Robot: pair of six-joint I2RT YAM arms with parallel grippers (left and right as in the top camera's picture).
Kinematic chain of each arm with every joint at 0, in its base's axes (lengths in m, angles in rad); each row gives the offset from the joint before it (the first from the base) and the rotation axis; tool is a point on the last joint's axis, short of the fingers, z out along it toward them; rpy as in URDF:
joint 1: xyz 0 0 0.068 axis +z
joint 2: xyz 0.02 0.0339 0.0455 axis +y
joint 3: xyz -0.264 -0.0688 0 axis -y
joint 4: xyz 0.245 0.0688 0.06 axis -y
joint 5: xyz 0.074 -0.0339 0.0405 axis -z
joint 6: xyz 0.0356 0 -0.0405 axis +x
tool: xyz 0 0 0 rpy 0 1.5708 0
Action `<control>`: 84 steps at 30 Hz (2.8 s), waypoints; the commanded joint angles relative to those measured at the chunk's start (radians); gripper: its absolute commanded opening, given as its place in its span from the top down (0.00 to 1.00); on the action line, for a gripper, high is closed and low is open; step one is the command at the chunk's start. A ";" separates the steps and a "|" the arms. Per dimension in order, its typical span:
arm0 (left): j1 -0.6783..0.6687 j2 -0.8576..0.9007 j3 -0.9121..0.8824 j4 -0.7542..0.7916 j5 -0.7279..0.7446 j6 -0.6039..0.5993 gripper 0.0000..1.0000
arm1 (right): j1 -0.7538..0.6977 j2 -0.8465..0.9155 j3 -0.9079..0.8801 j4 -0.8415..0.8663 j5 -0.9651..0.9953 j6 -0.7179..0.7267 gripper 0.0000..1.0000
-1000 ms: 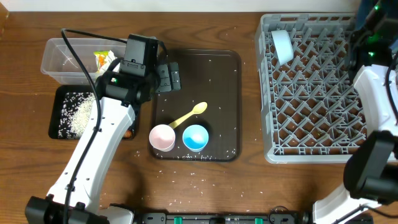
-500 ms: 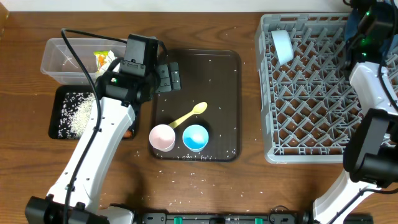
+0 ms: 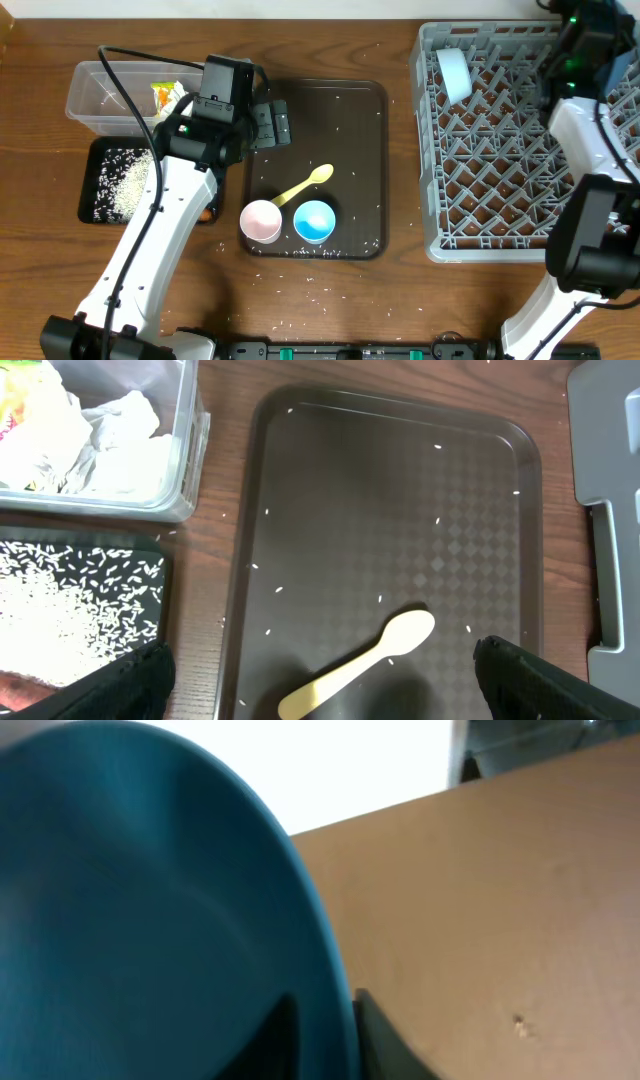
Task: Sort waste into correct bins and load items into the dishwasher rack
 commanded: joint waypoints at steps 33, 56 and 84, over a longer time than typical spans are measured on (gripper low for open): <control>0.003 0.010 -0.007 -0.003 -0.012 -0.002 0.03 | 0.380 -0.101 -0.003 -0.243 -0.279 0.576 0.01; 0.003 0.010 -0.007 -0.003 -0.012 -0.002 0.03 | 0.586 -0.162 -0.014 -0.912 -1.167 1.432 0.16; 0.003 0.010 -0.007 -0.003 -0.012 -0.002 0.03 | 0.720 -0.151 -0.017 -1.206 -1.169 1.381 0.48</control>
